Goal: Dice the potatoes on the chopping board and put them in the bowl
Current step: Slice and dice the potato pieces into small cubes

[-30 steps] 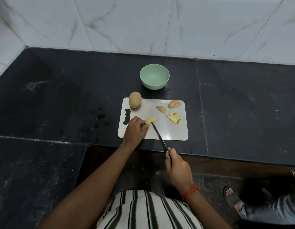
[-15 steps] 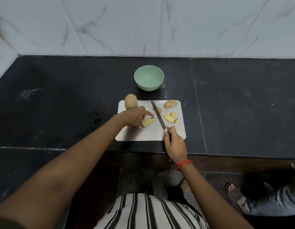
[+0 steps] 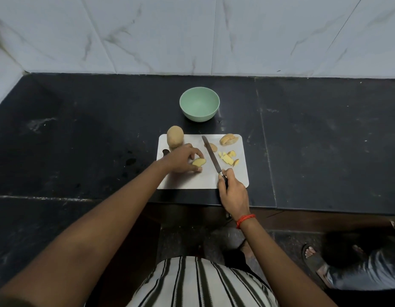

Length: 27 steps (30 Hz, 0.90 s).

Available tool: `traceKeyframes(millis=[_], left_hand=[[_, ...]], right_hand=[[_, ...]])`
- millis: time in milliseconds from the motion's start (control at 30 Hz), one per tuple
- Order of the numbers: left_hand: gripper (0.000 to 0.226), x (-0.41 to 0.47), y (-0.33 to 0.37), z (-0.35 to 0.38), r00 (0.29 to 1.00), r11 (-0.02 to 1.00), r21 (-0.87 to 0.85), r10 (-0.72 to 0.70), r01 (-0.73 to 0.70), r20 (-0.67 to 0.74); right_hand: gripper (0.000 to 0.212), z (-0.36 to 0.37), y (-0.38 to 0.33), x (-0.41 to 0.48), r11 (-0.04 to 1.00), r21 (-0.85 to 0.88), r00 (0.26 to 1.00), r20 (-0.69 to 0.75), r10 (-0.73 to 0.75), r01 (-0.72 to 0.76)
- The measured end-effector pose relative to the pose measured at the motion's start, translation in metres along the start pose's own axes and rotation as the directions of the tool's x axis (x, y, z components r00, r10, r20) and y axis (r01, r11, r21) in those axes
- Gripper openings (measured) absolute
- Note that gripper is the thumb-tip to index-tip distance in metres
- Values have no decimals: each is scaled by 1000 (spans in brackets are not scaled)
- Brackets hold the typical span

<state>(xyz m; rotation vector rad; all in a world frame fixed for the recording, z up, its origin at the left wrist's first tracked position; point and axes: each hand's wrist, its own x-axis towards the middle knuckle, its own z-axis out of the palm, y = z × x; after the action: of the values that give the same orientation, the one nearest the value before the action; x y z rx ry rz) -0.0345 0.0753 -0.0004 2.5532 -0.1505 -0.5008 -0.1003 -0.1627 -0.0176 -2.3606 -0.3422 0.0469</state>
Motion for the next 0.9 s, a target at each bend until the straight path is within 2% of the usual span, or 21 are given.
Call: traceKeyframes(millis=[100, 267, 367, 500, 767, 900], left_hand=[[48, -7, -5, 17, 994, 991, -127, 18, -31, -106], [73, -19, -10, 22, 984, 965, -257, -1, -46, -181], [61, -18, -9, 26, 966, 942, -336, -70, -19, -250], [44, -14, -7, 34, 940, 942, -335, -98, -18, -328], [62, -16, -17, 22, 982, 953, -298, -1, -56, -186], [78, -15, -13, 20, 983, 946, -324, -63, 5, -171]], right_hand=[[11, 0, 0, 0, 1000, -4, 1000, 5, -8, 8], [10, 0, 0, 1, 1000, -13, 1000, 7, -16, 16], [12, 0, -1, 1, 1000, -21, 1000, 6, -14, 14], [11, 1, -1, 2, 1000, -19, 1000, 3, 0, 0], [10, 1, -1, 2, 1000, -16, 1000, -5, 12, -12], [11, 2, -2, 2, 999, -31, 1000, -5, 31, -31]])
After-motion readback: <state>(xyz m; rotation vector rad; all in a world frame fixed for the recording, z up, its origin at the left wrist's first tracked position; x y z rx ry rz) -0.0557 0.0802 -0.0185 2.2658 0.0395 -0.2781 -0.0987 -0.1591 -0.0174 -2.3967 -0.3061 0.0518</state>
